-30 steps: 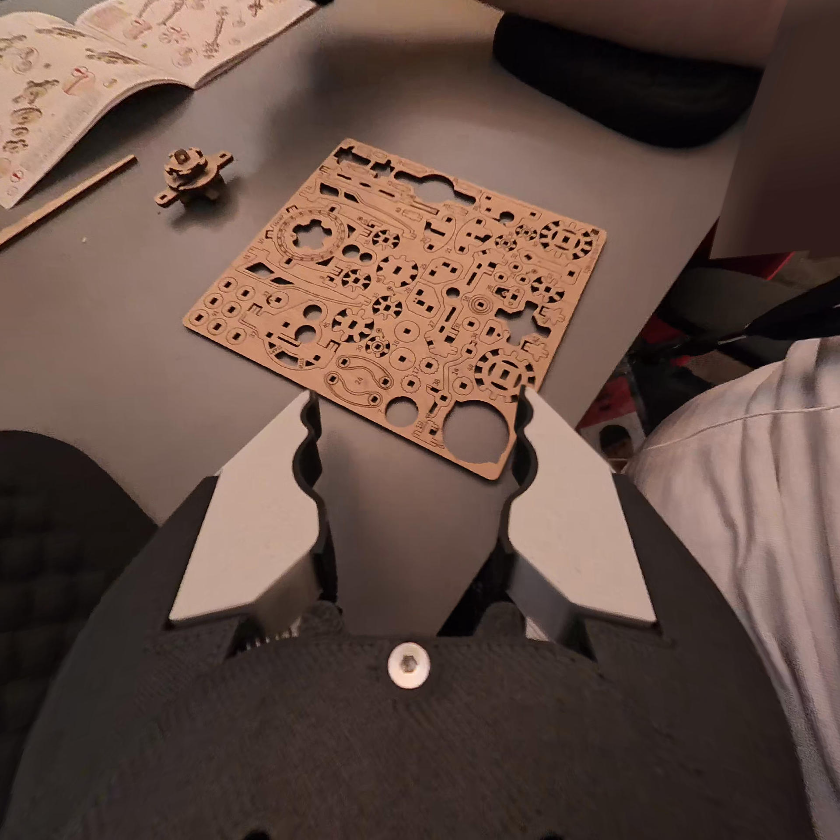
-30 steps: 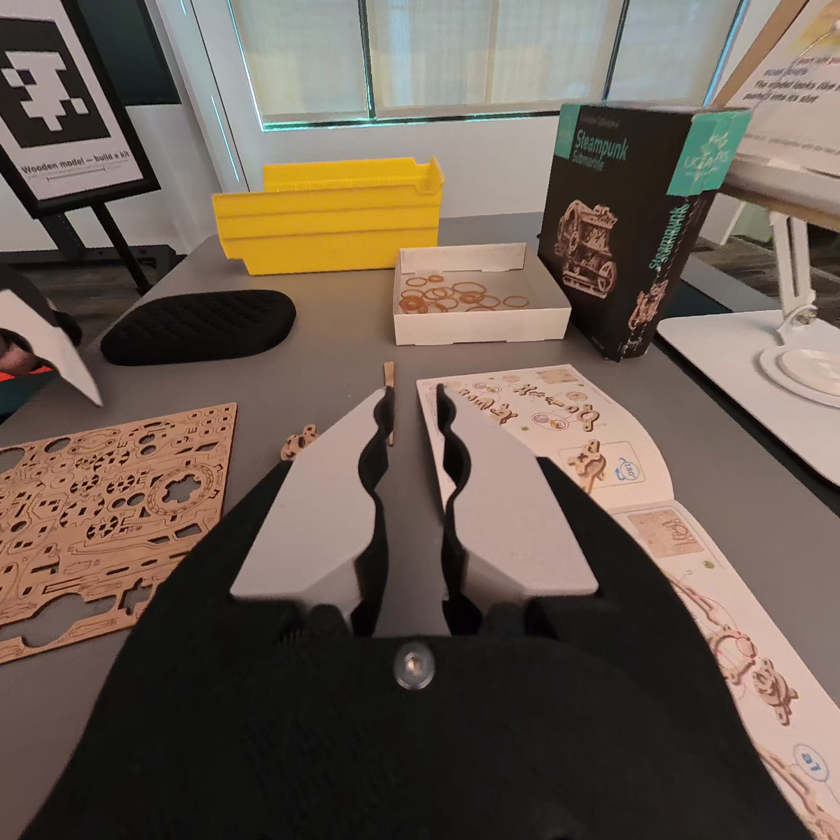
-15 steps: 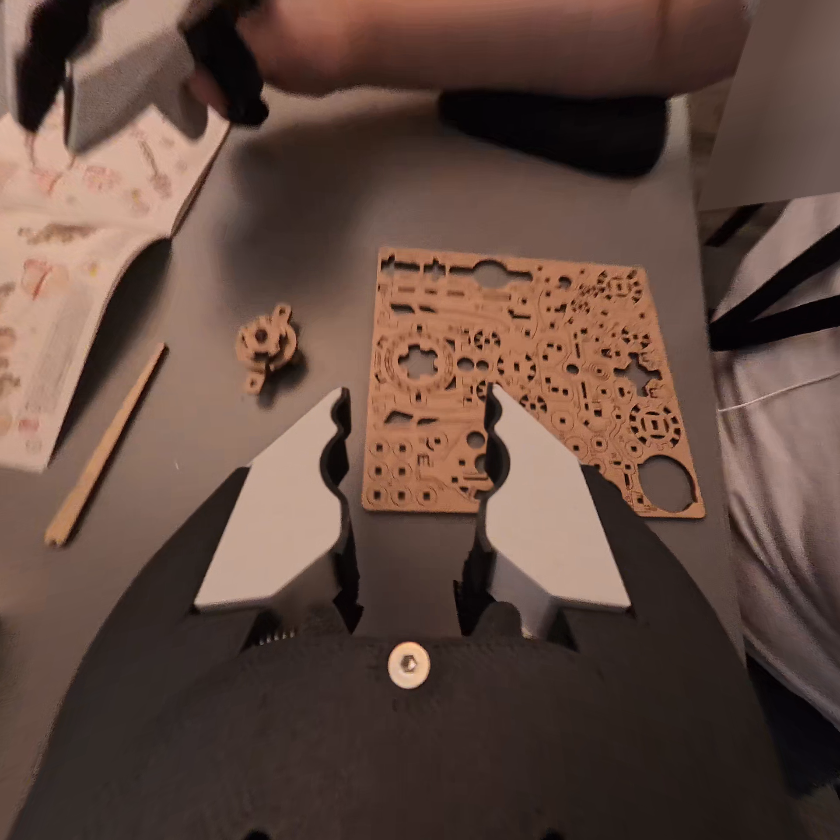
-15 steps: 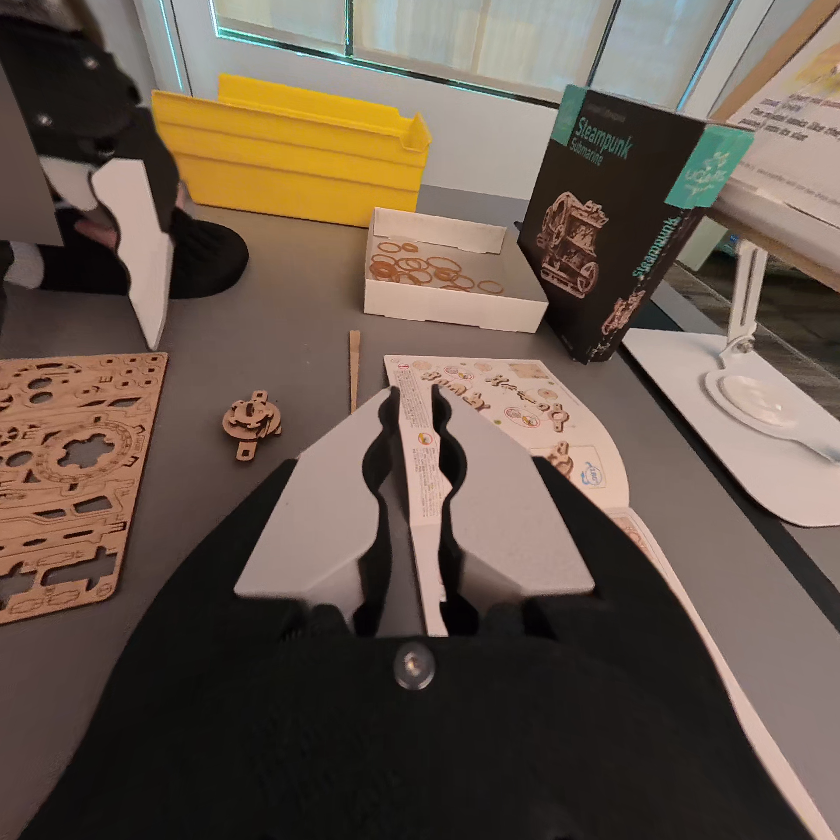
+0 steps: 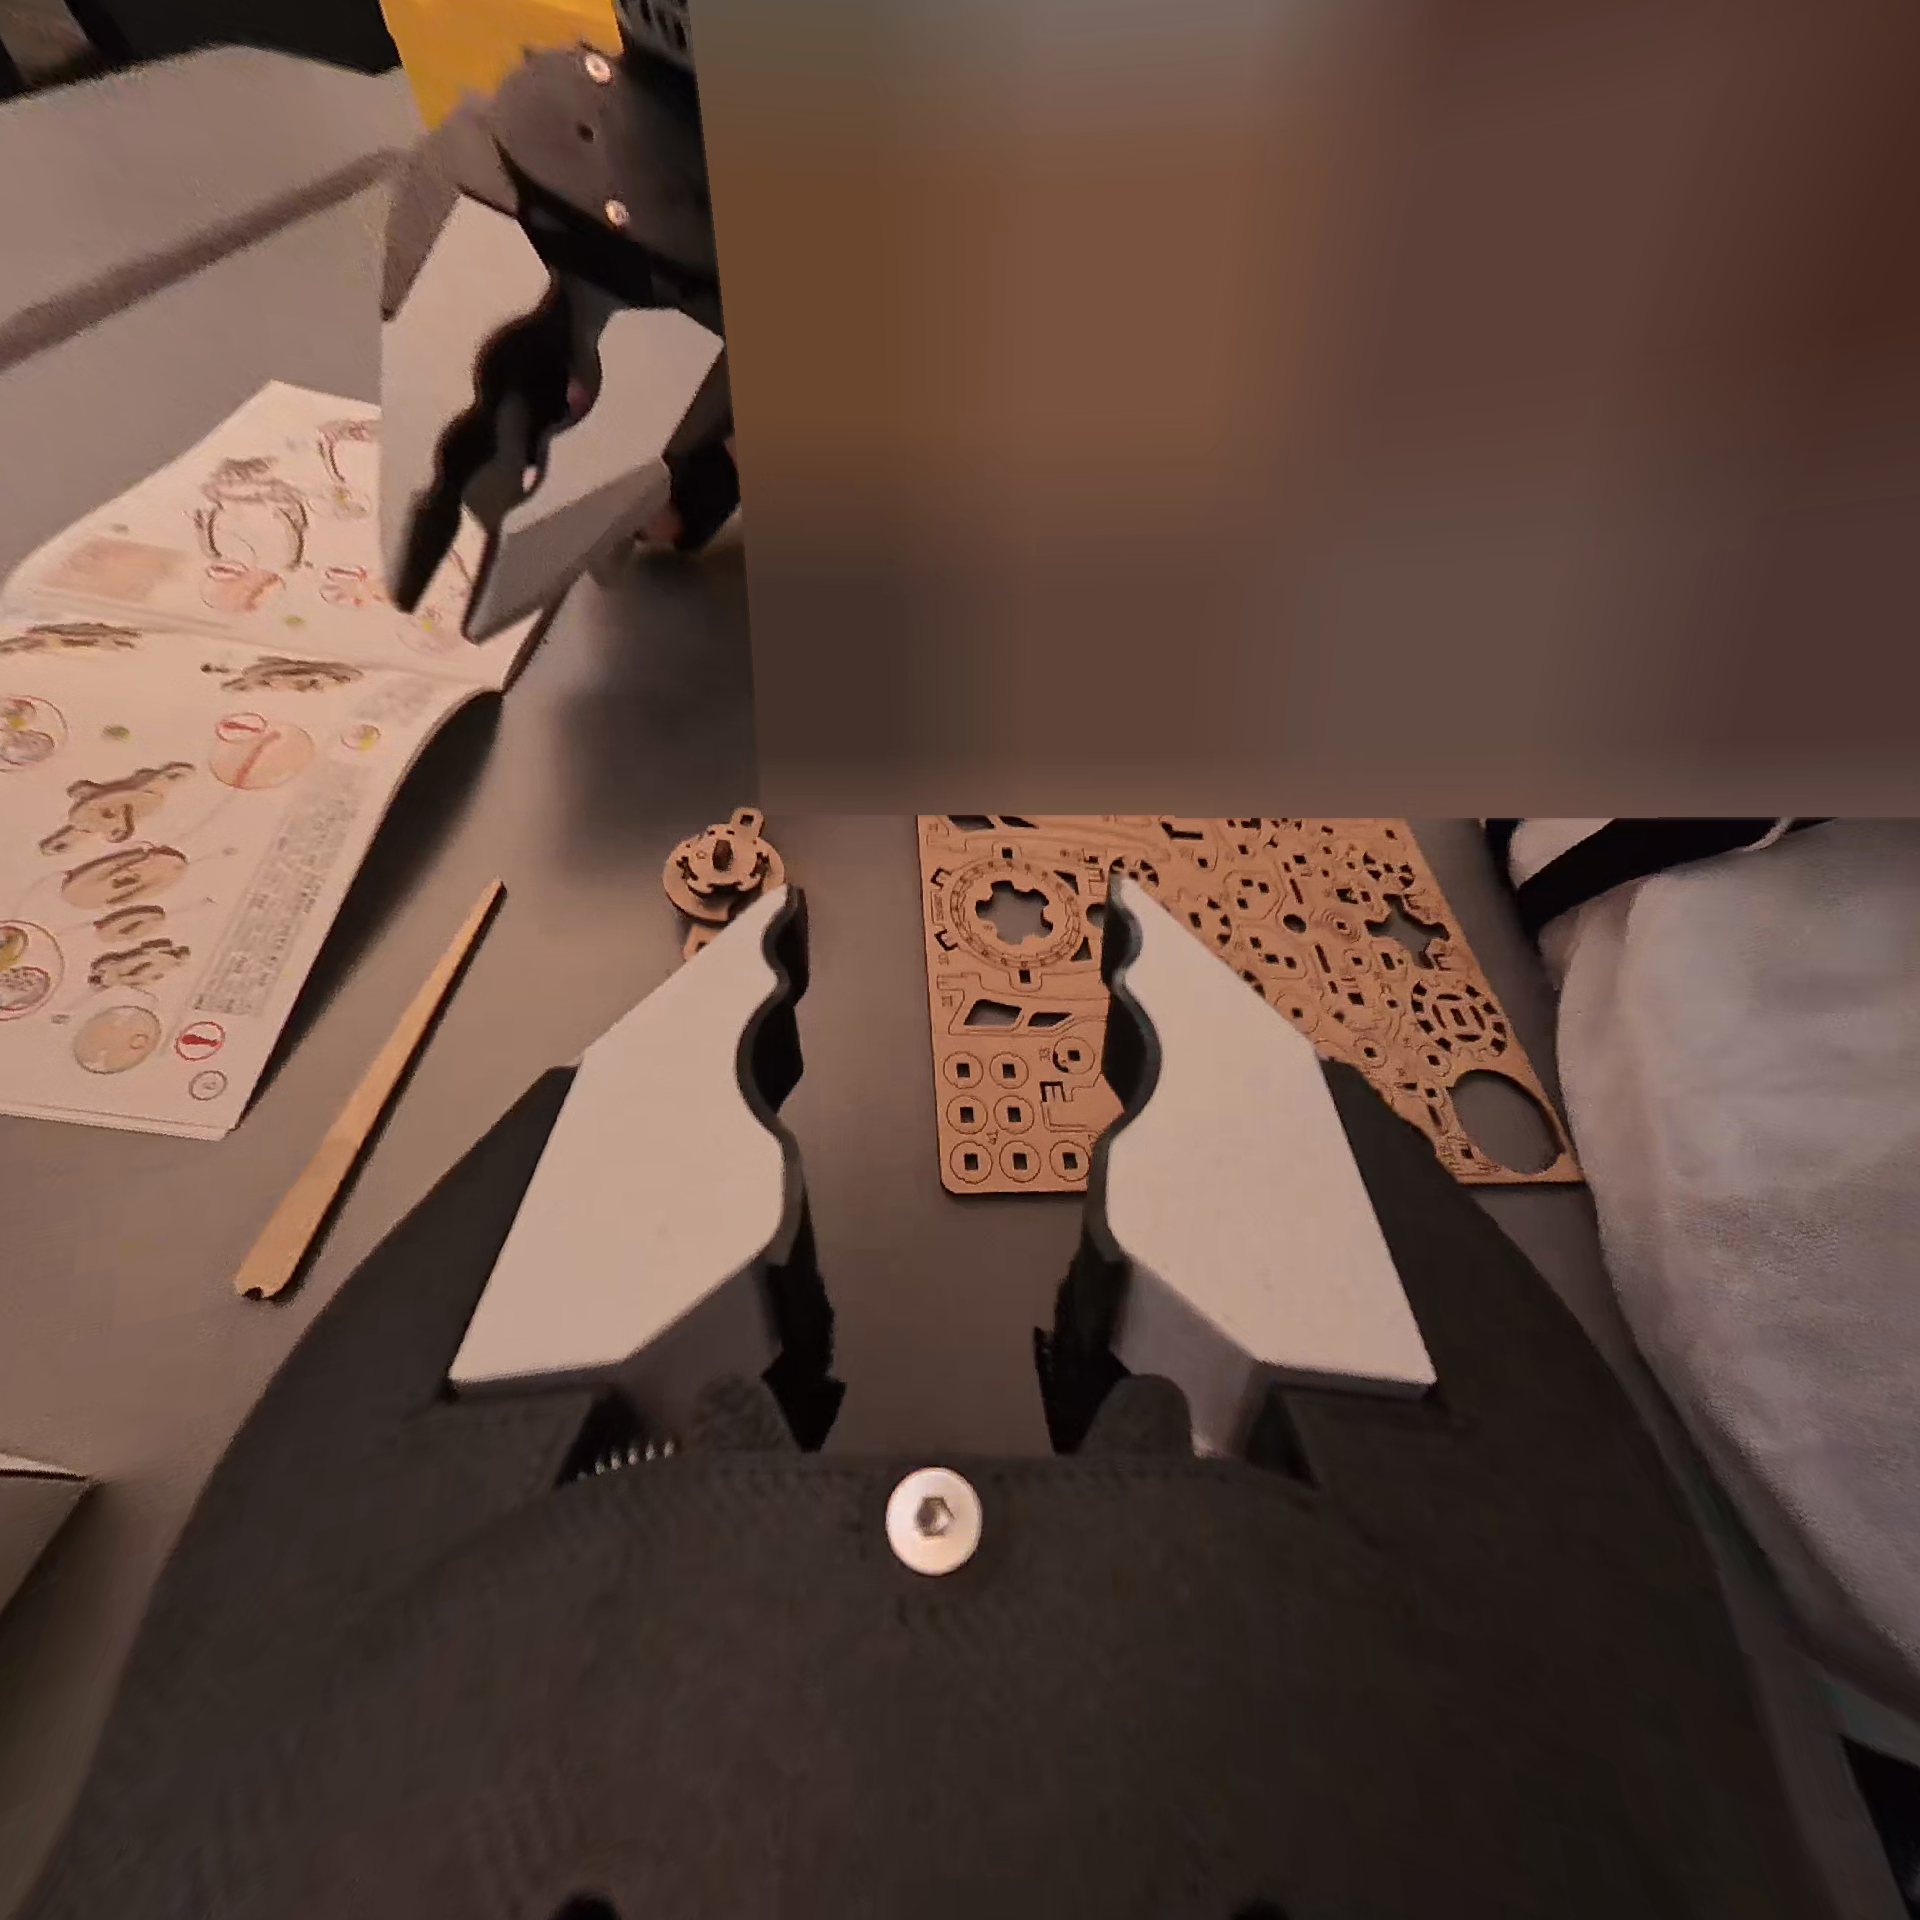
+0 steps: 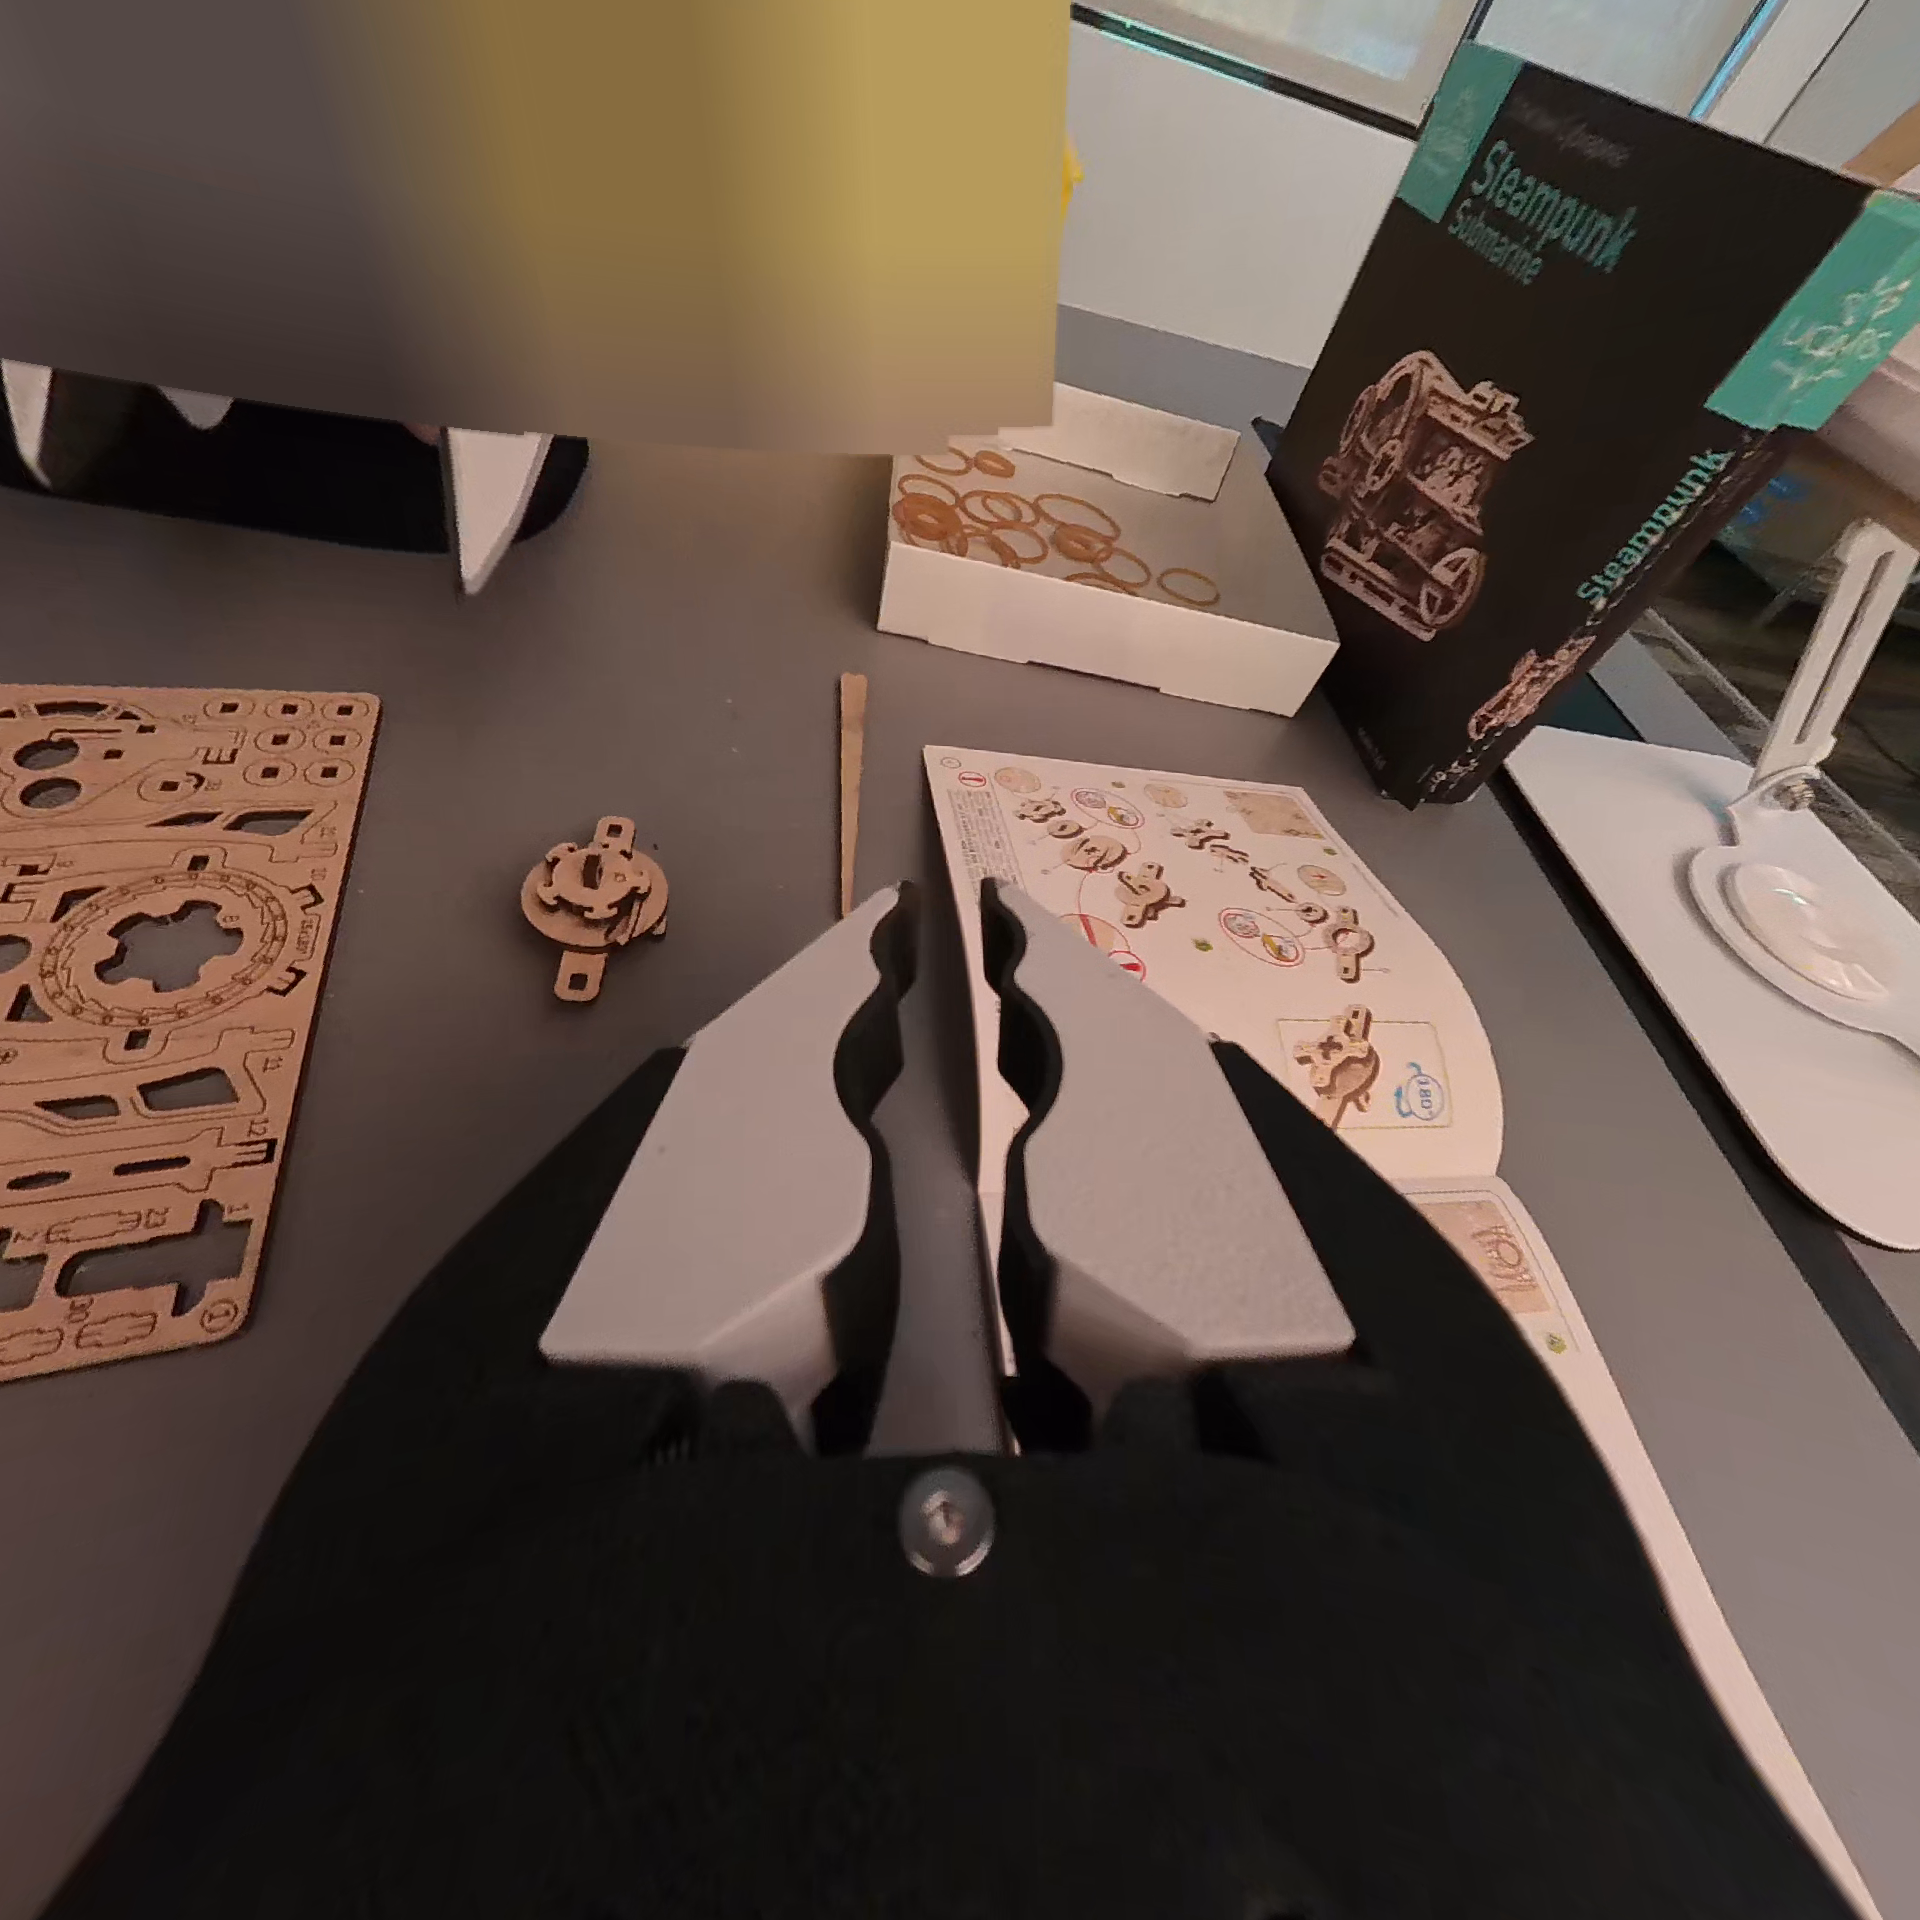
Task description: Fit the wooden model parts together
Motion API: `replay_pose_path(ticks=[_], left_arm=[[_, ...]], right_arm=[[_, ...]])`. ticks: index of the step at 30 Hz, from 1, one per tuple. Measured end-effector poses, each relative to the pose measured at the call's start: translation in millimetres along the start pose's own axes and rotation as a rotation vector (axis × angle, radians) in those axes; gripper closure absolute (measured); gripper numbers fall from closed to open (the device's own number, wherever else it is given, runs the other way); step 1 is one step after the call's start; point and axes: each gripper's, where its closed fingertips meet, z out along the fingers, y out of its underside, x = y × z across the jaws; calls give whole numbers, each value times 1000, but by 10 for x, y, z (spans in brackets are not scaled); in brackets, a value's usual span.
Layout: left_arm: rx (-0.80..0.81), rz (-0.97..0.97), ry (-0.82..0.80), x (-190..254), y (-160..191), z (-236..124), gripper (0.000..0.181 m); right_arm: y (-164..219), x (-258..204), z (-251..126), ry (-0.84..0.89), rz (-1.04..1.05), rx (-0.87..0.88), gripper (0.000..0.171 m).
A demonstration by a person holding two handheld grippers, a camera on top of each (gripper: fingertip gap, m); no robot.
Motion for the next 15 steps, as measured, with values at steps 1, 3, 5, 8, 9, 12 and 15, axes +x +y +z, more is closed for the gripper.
replay_pose_path(ticks=[1, 3, 5, 8, 9, 12, 15], left_arm=[[16, -2, 5, 3, -17, -9, 128], [27, -3, 21, 19, -26, -14, 129], [33, 0, 27, 28, -35, -20, 130], [42, 1, 32, 33, -46, -28, 132], [39, 2, 32, 35, -42, -25, 133], [29, 11, 31, 42, -28, -13, 133], [27, 20, 29, 50, -28, -12, 133]], right_arm=[[0, -14, 3, 0, -10, -5, 160], [8, -34, 7, 4, -30, -17, 160], [8, -48, 16, 10, -51, -27, 160], [9, -78, 37, 8, -67, -37, 161], [13, -88, 45, 6, -72, -43, 161], [36, -107, 58, 7, -96, -62, 161], [49, -114, 66, 12, -116, -74, 161]])
